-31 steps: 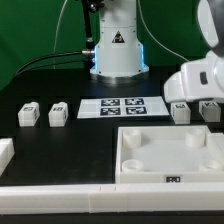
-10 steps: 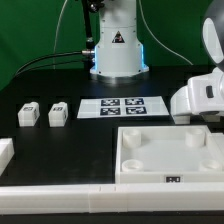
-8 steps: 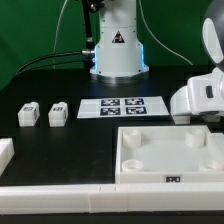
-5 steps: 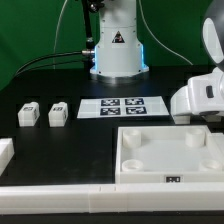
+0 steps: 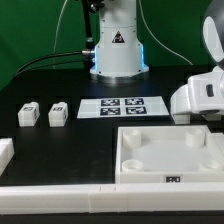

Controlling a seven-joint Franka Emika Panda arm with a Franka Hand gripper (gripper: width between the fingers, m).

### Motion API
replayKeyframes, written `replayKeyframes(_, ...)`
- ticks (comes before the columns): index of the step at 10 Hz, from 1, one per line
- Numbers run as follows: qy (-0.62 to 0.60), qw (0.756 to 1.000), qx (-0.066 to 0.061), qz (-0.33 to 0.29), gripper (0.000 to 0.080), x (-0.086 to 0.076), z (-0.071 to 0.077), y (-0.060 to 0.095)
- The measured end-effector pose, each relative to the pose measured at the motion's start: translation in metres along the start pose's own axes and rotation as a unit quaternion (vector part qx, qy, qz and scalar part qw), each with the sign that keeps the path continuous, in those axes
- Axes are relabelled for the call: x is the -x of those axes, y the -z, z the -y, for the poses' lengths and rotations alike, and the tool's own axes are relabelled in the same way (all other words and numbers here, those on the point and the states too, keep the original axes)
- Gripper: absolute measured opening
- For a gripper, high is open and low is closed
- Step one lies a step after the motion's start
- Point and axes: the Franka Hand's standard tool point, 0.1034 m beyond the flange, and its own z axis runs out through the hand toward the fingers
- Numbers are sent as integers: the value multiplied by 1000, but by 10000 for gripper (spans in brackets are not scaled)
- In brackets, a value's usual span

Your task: Assemble one leg

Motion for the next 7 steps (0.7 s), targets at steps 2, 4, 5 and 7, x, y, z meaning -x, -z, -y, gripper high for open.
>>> replayKeyframes(2, 3, 1000, 3, 10, 291, 18, -7, 15)
replayKeyframes(4, 5, 1000, 3, 16, 291, 32, -15, 31)
replayKeyframes(5, 11, 1000, 1, 6, 291, 36, -20, 43)
replayKeyframes(7, 14, 1000, -2, 6, 291, 42, -26, 54)
